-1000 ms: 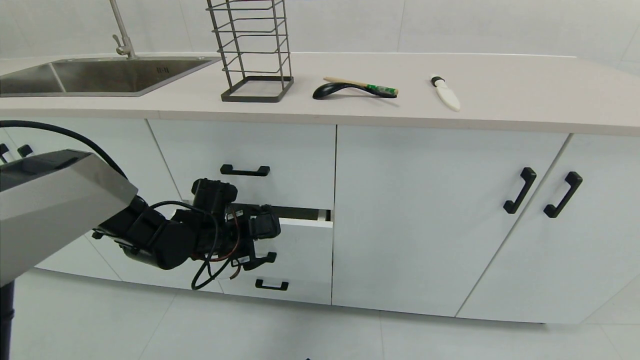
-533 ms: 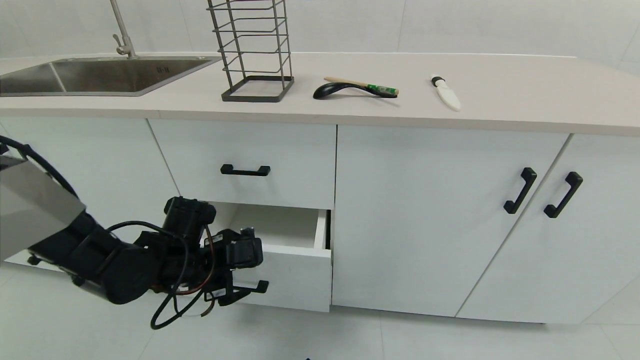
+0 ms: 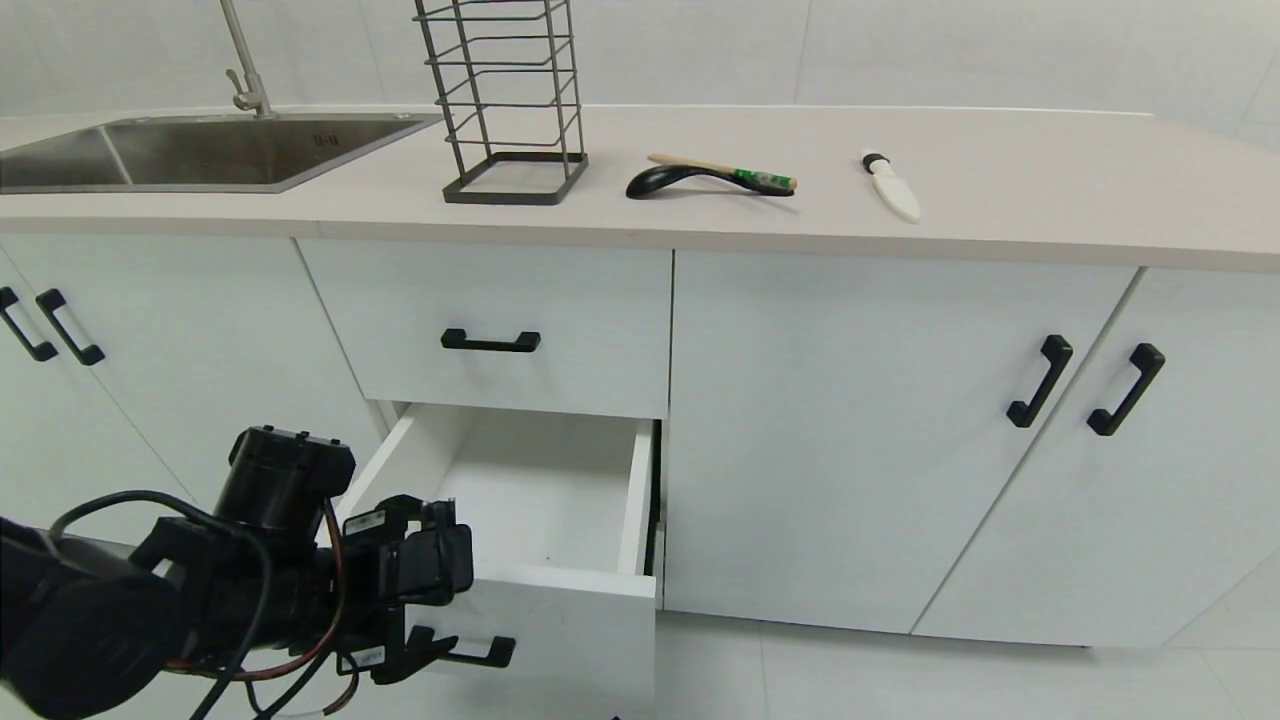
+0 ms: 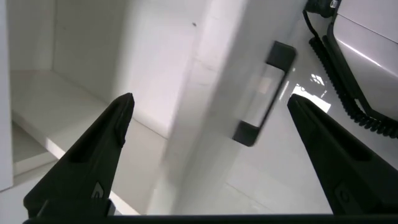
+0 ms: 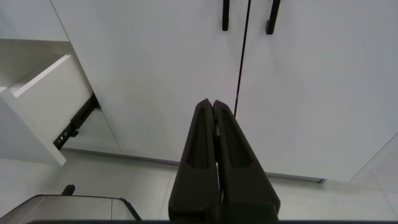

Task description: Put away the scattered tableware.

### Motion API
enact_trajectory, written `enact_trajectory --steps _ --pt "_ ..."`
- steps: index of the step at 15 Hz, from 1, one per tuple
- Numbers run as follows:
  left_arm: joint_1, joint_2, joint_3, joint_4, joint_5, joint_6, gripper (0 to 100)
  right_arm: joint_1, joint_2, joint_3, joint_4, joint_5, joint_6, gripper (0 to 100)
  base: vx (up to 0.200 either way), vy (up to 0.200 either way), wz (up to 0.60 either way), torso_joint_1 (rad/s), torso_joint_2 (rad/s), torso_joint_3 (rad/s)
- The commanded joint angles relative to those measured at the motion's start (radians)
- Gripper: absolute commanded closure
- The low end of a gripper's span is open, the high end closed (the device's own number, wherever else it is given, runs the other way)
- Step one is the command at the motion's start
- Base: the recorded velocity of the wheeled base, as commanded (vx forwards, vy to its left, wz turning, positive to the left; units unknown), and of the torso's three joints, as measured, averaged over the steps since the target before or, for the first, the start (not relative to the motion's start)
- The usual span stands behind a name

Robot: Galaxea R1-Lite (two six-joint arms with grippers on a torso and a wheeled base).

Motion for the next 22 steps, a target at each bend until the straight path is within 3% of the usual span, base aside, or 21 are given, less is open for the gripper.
enact_trajectory --steps 1,6,12,14,15,16,17,18,20,22 --pt "0.0 -0.02 0.004 0.0 0.0 0.0 0 0.0 0.002 -0.001 0.0 0.001 0.0 100 0.0 0.0 0.0 0.0 0.0 0.0" --pt "-0.002 -0.122 0.083 0.022 0.0 -0.017 0 0.0 0.002 0.0 0.0 0.001 0.0 100 0.0 0.0 0.0 0.0 0.0 0.0" --pt "0.0 -0.461 0.252 0.054 -0.001 -0.16 0 0.0 0.002 0.0 0.0 0.001 0.0 100 0.0 0.0 0.0 0.0 0.0 0.0" --pt "0.005 -0.547 0.241 0.048 -0.003 -0.195 0 0.0 0.002 -0.001 0.0 0.001 0.0 100 0.0 0.0 0.0 0.0 0.0 0.0" --pt "0.014 -0.637 0.2 0.045 0.0 -0.292 0 0.0 0.002 -0.001 0.0 0.001 0.002 100 0.0 0.0 0.0 0.0 0.0 0.0" --pt "0.021 -0.681 0.185 0.042 0.002 -0.368 0 0.0 0.002 -0.001 0.0 0.001 0.0 100 0.0 0.0 0.0 0.0 0.0 0.0" --pt "0.028 -0.712 0.18 0.04 0.008 -0.422 0 0.0 0.002 -0.001 0.0 0.001 0.0 100 0.0 0.0 0.0 0.0 0.0 0.0" --pt "0.037 -0.803 0.195 0.043 0.032 -0.508 0 0.0 0.002 -0.001 0.0 0.001 0.0 100 0.0 0.0 0.0 0.0 0.0 0.0" --pt "0.038 -0.938 0.257 0.046 0.075 -0.532 0 0.0 0.002 0.0 0.0 0.001 0.0 100 0.0 0.0 0.0 0.0 0.0 0.0" --pt "0.057 -1.103 0.337 0.049 0.097 -0.606 0 0.0 0.002 -0.001 0.0 0.001 0.0 100 0.0 0.0 0.0 0.0 0.0 0.0"
